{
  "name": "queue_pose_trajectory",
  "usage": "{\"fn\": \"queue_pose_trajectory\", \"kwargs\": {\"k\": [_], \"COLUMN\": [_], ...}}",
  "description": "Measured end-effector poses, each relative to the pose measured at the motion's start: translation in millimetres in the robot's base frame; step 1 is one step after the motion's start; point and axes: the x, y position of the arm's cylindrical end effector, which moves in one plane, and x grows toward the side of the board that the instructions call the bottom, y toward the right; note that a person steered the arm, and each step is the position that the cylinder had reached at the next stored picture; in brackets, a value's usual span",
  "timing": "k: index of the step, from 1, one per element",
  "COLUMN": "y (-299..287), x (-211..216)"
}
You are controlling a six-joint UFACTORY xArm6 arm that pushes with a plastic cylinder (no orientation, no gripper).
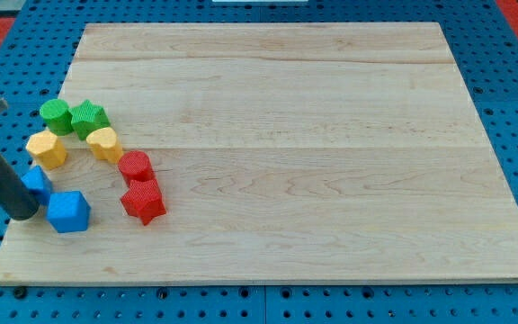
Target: Move the arm towards the top left
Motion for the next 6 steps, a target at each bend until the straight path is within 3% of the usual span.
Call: {"fn": "queue_pose_trajectory", "kwargs": {"k": [1,2,3,4,6], "y": [-1,-8,15,29,166], "x": [-9,20,83,82,80]}}
